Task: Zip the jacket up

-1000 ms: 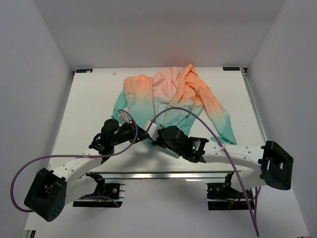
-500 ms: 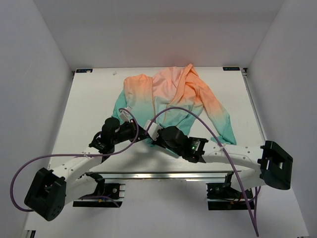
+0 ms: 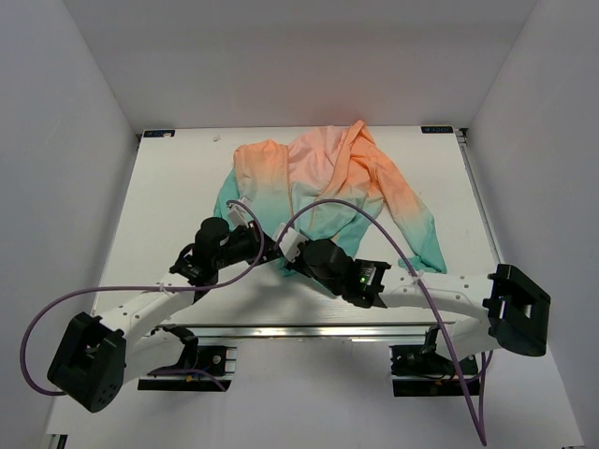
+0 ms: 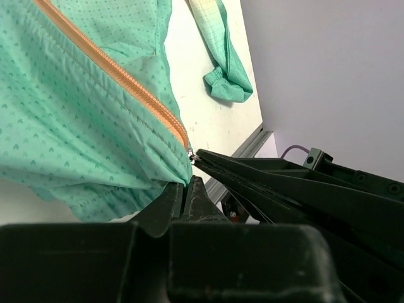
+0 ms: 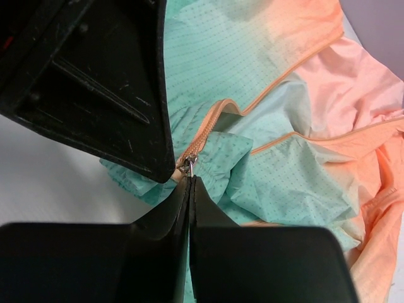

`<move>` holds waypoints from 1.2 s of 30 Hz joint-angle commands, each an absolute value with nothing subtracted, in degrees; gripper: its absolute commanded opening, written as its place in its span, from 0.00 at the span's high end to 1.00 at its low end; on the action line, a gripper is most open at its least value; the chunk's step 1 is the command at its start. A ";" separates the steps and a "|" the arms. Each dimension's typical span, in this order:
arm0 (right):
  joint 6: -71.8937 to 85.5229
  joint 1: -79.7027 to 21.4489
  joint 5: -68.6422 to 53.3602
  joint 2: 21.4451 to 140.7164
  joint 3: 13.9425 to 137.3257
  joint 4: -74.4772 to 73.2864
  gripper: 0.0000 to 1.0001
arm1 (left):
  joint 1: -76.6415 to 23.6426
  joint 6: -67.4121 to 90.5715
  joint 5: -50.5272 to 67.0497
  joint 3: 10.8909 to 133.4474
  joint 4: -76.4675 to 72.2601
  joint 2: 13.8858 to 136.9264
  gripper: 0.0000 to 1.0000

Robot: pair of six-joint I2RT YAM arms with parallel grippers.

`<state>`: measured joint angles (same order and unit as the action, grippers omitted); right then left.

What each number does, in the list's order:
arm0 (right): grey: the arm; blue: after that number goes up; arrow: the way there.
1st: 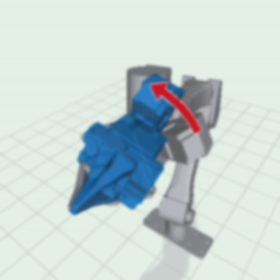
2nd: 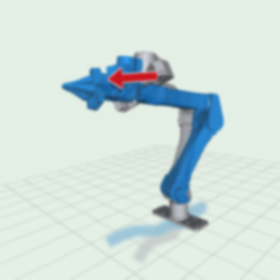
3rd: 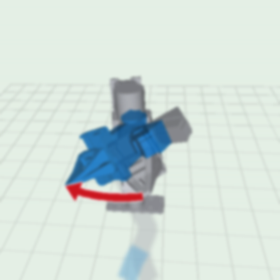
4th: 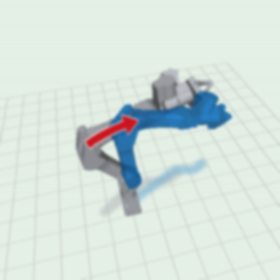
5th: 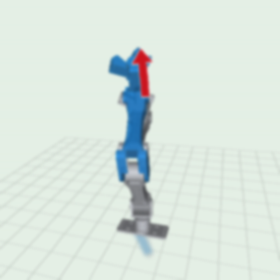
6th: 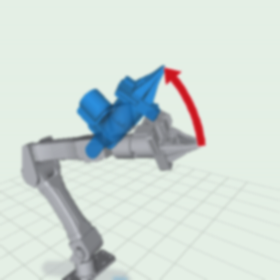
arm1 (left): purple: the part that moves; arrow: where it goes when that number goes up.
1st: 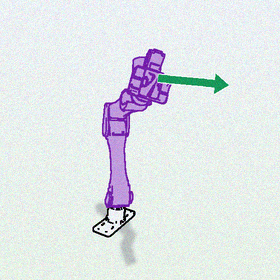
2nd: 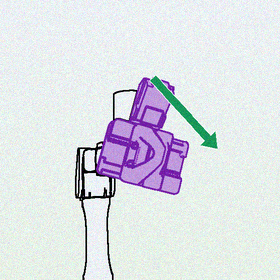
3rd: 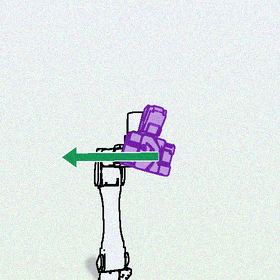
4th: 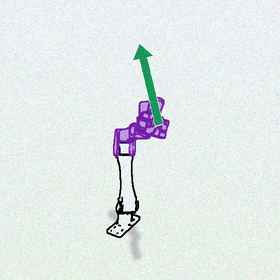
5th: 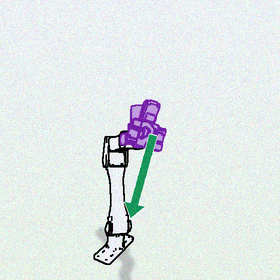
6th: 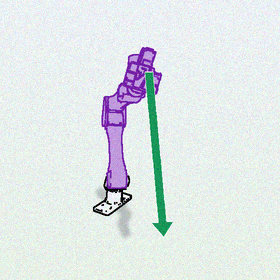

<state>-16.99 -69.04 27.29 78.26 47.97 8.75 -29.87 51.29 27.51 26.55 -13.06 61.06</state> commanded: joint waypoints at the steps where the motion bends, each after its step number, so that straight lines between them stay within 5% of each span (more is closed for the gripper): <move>1: -16.87 -68.82 34.80 78.05 50.88 14.77 1.00 | -31.20 50.01 28.65 27.86 -7.92 61.52 1.00; 15: -15.47 -67.24 46.85 84.02 58.01 12.92 1.00 | -34.89 48.43 25.23 28.13 7.55 60.83 1.00; 29: -7.82 -63.81 30.34 81.83 58.36 2.64 1.00 | -34.98 45.71 20.31 31.99 16.70 55.90 1.00; 36: -5.45 -63.81 18.73 79.63 59.33 -7.82 1.00 | -34.98 40.17 13.10 40.07 18.45 55.64 0.49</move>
<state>-6.24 -64.95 20.40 81.73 56.66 -4.10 -34.46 43.77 15.05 36.53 13.61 57.14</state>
